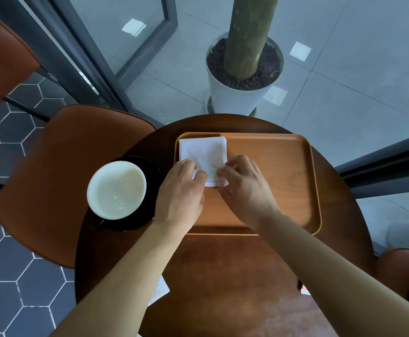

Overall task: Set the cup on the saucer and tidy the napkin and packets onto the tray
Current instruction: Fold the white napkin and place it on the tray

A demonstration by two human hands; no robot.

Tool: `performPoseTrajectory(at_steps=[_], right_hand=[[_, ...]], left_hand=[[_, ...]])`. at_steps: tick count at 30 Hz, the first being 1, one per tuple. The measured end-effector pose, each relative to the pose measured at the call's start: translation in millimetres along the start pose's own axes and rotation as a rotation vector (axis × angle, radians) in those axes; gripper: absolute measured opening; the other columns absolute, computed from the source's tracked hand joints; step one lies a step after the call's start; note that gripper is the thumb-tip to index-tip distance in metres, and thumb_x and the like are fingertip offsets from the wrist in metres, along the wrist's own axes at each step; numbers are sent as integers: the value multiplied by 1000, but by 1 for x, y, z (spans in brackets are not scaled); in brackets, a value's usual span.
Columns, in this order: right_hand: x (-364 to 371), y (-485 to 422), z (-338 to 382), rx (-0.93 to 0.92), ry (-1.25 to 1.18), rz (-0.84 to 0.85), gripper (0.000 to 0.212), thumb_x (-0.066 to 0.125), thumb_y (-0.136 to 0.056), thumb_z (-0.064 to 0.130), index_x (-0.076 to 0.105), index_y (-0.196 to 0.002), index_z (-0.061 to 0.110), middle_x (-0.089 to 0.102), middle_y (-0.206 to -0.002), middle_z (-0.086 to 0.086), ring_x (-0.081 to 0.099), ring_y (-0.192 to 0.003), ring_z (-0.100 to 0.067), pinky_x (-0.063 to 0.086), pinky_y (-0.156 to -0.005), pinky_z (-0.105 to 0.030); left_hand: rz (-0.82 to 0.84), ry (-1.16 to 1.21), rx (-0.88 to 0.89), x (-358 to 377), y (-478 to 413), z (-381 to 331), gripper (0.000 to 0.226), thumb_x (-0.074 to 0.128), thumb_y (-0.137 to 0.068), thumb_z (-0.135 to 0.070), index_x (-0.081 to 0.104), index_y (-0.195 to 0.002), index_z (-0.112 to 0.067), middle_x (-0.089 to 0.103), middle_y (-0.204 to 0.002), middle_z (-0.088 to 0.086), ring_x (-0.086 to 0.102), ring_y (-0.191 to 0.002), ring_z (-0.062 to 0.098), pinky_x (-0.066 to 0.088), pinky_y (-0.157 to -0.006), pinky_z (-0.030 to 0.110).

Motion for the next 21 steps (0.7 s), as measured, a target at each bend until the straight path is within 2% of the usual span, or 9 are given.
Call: performPoseTrajectory(at_steps=[2, 4, 6, 8, 11, 16, 21], right_hand=[[0, 1, -5, -8, 19, 15, 39, 73, -85, 28, 66, -121, 14, 56, -129, -12, 53, -104, -34, 54, -82, -45], [-1, 1, -9, -24, 31, 14, 50, 60, -95, 38, 53, -140, 17, 44, -151, -7, 45, -129, -32, 46, -100, -43], [1, -3, -15, -25, 61, 23, 56, 45, -102, 39, 37, -151, 15, 27, -163, -2, 24, -149, -26, 33, -115, -45], [7, -10, -18, -31, 154, 93, 60, 34, -104, 41, 22, -157, 13, 10, -167, -1, 4, -154, -21, 19, -123, -45], [16, -18, -21, -76, 270, 196, 63, 26, -105, 42, 12, -158, 9, 0, -167, -5, -5, -154, -20, 11, -124, -45], [20, -20, -23, -108, 379, 237, 67, 14, -104, 48, 12, -157, 6, 3, -166, -10, -2, -154, -24, 11, -124, -46], [22, -19, -23, -74, 409, 273, 70, 10, -104, 54, 6, -158, 10, -4, -167, -8, -8, -153, -27, 5, -124, -50]], left_hand=[[-43, 28, 21, -1, -2, 3, 26, 71, -80, -22, 68, -101, -8, 61, -116, 14, 53, -124, 33, 49, -102, 43], [-105, 32, 46, -2, -6, 3, 32, 61, -85, -28, 65, -108, -7, 58, -125, 16, 43, -136, 35, 37, -114, 49], [-122, 4, 22, -1, -13, 2, 45, 54, -92, -27, 55, -130, -4, 46, -144, 21, 31, -145, 38, 28, -119, 51], [-55, -46, -22, 6, -21, 3, 61, 45, -98, -32, 34, -150, -3, 24, -160, 22, 15, -151, 38, 19, -122, 51], [67, -131, -48, 19, -25, 8, 71, 29, -101, -44, 9, -157, -5, 2, -165, 20, -1, -154, 34, 10, -124, 48], [109, -160, -55, 30, -26, 10, 74, 21, -100, -49, 2, -158, -7, -2, -166, 18, -6, -154, 31, 5, -124, 48], [148, -167, -57, 33, -27, 12, 75, 22, -100, -50, -4, -157, -8, -8, -165, 17, -12, -153, 30, 3, -124, 49]])
Point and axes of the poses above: each hand's wrist, its own y-axis away from the middle knuckle, its own x-axis out of the palm, z = x × y, the point moved 3 cm from there along -y, towards the middle knuckle
